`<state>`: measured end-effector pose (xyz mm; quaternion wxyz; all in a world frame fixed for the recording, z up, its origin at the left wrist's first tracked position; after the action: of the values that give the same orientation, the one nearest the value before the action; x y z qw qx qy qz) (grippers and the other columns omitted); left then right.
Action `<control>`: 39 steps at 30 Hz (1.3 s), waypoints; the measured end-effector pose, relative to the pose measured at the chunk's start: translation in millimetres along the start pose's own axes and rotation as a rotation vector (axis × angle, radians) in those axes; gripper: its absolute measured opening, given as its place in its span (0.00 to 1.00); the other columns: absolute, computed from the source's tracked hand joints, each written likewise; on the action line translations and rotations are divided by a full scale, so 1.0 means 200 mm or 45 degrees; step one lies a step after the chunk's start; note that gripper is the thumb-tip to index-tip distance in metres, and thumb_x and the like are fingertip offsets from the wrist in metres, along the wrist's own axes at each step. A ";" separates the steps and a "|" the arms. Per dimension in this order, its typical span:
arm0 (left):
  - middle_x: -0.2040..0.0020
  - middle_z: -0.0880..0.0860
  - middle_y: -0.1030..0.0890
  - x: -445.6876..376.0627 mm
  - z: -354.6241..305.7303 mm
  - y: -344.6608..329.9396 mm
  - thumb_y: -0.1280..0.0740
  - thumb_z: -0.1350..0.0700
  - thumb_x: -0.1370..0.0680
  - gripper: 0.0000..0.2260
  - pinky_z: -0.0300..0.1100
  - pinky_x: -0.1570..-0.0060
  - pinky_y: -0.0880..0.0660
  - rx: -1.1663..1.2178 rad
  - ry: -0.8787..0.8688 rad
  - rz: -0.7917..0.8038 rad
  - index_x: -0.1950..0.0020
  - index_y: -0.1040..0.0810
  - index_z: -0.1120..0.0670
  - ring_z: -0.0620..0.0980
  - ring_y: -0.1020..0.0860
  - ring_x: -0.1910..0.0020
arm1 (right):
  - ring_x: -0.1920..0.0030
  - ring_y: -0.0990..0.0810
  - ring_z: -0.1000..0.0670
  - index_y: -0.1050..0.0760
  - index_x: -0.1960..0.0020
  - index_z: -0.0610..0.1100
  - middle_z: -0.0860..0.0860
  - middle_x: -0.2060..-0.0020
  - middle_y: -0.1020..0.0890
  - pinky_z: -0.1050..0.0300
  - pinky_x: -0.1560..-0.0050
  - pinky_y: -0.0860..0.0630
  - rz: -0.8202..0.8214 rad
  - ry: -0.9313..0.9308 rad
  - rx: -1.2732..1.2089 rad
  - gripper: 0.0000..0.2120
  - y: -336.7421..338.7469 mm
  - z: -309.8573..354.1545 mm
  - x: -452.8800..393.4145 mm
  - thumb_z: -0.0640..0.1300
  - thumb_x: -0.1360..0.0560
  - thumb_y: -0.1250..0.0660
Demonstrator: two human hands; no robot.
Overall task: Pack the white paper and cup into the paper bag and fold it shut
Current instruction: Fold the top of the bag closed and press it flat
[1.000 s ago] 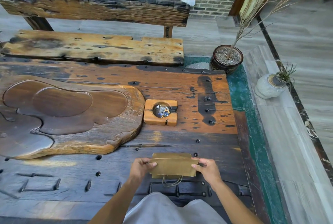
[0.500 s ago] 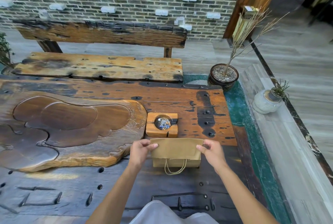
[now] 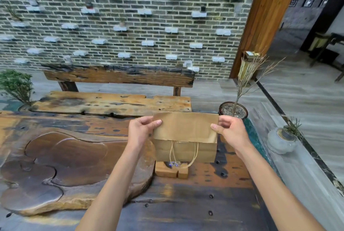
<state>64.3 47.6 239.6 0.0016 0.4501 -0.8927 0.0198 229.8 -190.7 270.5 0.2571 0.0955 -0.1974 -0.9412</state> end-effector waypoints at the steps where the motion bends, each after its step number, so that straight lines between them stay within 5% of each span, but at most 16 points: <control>1: 0.61 0.48 0.17 -0.02 -0.07 -0.01 0.22 0.63 0.32 0.12 0.35 0.63 0.22 0.036 -0.053 -0.017 0.50 0.16 0.61 0.46 0.20 0.61 | 0.57 0.18 0.52 0.19 0.57 0.51 0.54 0.61 0.15 0.53 0.47 0.22 -0.028 0.026 -0.042 0.09 0.02 0.08 -0.02 0.38 0.29 0.25; 7: 0.59 0.53 0.13 -0.09 -0.54 -0.02 0.22 0.60 0.32 0.10 0.44 0.53 0.20 0.116 -0.332 0.009 0.52 0.14 0.61 0.48 0.16 0.59 | 0.45 0.18 0.47 0.23 0.36 0.36 0.45 0.48 0.16 0.51 0.39 0.22 -0.164 0.211 -0.275 0.21 0.16 0.48 -0.12 0.36 0.29 0.25; 10: 0.52 0.60 0.13 -0.10 -0.75 0.00 0.19 0.52 0.36 0.22 0.51 0.47 0.20 0.173 -0.450 -0.003 0.47 0.15 0.62 0.57 0.15 0.50 | 0.48 0.19 0.52 0.25 0.34 0.36 0.47 0.49 0.18 0.58 0.43 0.23 -0.202 0.304 -0.365 0.22 0.21 0.67 -0.14 0.33 0.27 0.27; 16: 0.54 0.58 0.13 -0.04 -1.04 0.04 0.21 0.58 0.32 0.13 0.52 0.47 0.19 0.222 -0.565 -0.015 0.50 0.14 0.61 0.55 0.15 0.54 | 0.54 0.20 0.62 0.24 0.36 0.43 0.57 0.55 0.18 0.72 0.55 0.22 -0.236 0.463 -0.469 0.20 0.26 0.93 -0.15 0.31 0.26 0.30; 20: 0.54 0.58 0.13 0.04 -1.11 0.14 0.23 0.61 0.30 0.07 0.50 0.48 0.19 0.251 -0.596 -0.069 0.52 0.14 0.59 0.53 0.15 0.55 | 0.56 0.17 0.58 0.20 0.52 0.53 0.54 0.57 0.15 0.67 0.54 0.20 -0.150 0.536 -0.452 0.17 0.21 1.03 -0.13 0.30 0.25 0.31; 30: 0.57 0.57 0.12 0.34 -1.07 0.67 0.24 0.62 0.29 0.04 0.47 0.54 0.21 0.200 -0.629 -0.436 0.56 0.12 0.56 0.53 0.15 0.57 | 0.46 0.18 0.52 0.23 0.35 0.39 0.48 0.49 0.16 0.55 0.44 0.21 0.240 0.586 -0.517 0.19 -0.25 1.25 -0.08 0.34 0.25 0.29; 34: 0.57 0.58 0.13 0.53 -1.05 0.98 0.23 0.60 0.30 0.06 0.53 0.51 0.20 0.159 -0.606 -0.613 0.54 0.13 0.57 0.54 0.17 0.58 | 0.59 0.18 0.61 0.23 0.40 0.44 0.52 0.57 0.18 0.68 0.58 0.21 0.468 0.608 -0.610 0.16 -0.54 1.39 0.05 0.32 0.25 0.31; 37: 0.58 0.55 0.13 0.71 -1.06 1.21 0.25 0.62 0.29 0.03 0.41 0.58 0.20 0.139 -0.660 -0.770 0.56 0.13 0.57 0.49 0.18 0.60 | 0.53 0.18 0.52 0.24 0.38 0.43 0.49 0.55 0.17 0.59 0.49 0.20 0.610 0.622 -0.637 0.17 -0.78 1.51 0.19 0.32 0.25 0.30; 39: 0.57 0.56 0.13 0.82 -1.06 1.37 0.25 0.63 0.29 0.04 0.38 0.59 0.20 0.122 -0.684 -0.872 0.56 0.13 0.57 0.49 0.17 0.59 | 0.54 0.17 0.51 0.20 0.46 0.44 0.48 0.56 0.16 0.55 0.49 0.19 0.708 0.649 -0.639 0.11 -0.93 1.59 0.28 0.32 0.25 0.30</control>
<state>-256.3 85.3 445.3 -0.2449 0.7090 -0.6588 -0.0582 10.3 29.7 475.3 0.5557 0.2023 0.0882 -0.8016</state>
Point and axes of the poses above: each hand's wrist, its own x-axis away from the middle knuckle, its own y-axis out of the back of the hand, z = x × y, the point moved 2 cm from there along -x, towards the middle knuckle
